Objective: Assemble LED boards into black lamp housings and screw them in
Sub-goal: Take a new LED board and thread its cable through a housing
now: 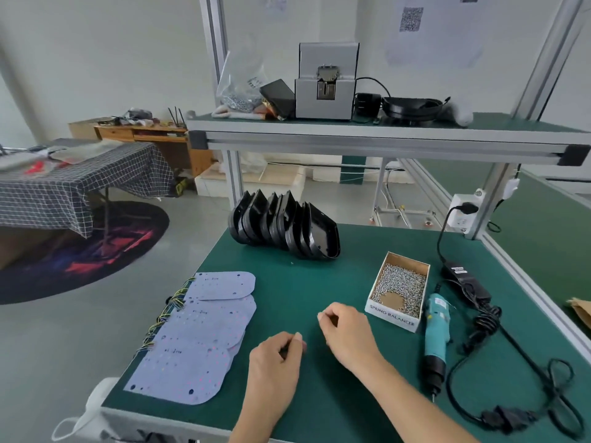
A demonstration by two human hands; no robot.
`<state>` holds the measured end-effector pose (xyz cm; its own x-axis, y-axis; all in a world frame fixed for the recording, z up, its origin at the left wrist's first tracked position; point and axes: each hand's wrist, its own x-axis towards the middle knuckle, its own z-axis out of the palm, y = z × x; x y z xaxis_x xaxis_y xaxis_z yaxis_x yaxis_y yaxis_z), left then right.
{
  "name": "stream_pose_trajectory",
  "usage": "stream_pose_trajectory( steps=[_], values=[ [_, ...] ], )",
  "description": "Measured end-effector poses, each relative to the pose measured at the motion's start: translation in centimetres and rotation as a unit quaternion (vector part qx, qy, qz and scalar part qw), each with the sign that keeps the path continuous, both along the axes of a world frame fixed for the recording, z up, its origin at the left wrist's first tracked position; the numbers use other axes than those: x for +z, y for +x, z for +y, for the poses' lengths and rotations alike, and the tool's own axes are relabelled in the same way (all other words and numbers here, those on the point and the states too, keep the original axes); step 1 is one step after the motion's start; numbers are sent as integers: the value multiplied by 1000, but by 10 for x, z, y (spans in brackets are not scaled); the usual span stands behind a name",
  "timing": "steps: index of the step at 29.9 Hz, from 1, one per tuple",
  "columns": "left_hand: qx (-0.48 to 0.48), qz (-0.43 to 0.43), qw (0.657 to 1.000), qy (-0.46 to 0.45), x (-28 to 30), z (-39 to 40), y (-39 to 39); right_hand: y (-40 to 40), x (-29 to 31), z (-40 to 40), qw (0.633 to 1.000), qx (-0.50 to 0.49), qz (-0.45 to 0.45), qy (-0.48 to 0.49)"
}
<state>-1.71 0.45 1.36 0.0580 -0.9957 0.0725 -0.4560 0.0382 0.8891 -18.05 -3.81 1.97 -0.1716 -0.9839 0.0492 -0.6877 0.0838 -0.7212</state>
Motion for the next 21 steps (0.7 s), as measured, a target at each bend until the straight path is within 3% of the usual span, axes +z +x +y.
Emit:
stream_pose_trajectory(
  steps=[6, 11, 15, 21],
  values=[
    [2, 9, 1000, -7, -2, -2, -1, -2, 23, -82, 998, -36, 31, -49],
    [10, 11, 1000, -22, -4, -3, -2, 5, 26, -131, 995, -37, 94, -23],
    [10, 8, 1000, -27, -6, -4, -2, 5, 16, -148, 988, -45, 146, -22],
    [11, 7, 999, -35, -8, -6, -2, -10, 18, -153, 972, -62, 203, -101]
  ],
)
